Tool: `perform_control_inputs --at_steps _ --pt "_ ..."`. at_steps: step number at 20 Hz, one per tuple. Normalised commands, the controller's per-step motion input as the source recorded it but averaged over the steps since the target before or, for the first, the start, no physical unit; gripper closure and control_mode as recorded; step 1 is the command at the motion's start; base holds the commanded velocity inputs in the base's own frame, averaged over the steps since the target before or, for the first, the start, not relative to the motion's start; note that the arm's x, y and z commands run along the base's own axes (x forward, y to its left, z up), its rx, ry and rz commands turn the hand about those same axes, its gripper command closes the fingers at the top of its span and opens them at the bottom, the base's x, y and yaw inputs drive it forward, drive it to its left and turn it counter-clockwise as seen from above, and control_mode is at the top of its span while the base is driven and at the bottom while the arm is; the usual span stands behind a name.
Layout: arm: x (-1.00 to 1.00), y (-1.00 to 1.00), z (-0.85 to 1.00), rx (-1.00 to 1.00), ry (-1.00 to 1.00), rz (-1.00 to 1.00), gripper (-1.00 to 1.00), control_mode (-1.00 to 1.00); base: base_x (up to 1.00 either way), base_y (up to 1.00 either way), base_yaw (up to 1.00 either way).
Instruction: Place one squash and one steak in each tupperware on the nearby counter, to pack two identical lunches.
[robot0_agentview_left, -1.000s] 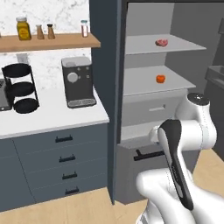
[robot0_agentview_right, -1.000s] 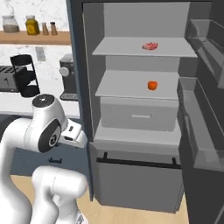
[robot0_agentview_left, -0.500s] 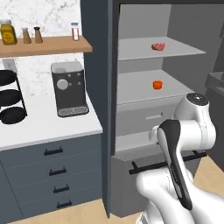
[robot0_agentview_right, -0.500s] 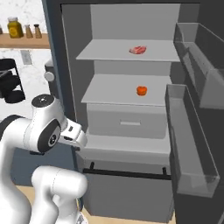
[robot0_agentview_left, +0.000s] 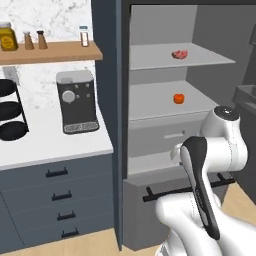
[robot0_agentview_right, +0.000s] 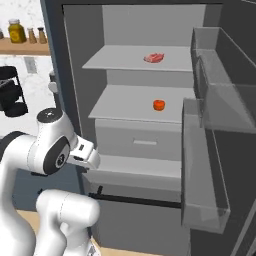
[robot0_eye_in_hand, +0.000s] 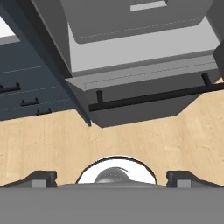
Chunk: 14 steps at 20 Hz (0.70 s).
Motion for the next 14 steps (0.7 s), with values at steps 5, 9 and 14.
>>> perform_control_inputs --at_steps 5,9,14 --pt "0.0 0.0 0.0 0.0 0.0 0.0 -1.0 1.0 0.37 -0.04 0.04" --pt "0.0 0.0 0.0 0.0 0.0 0.0 -1.0 1.0 0.51 -0.28 0.05" --pt "0.0 0.0 0.0 0.0 0.0 0.0 -1.0 1.0 0.49 -0.42 0.06"
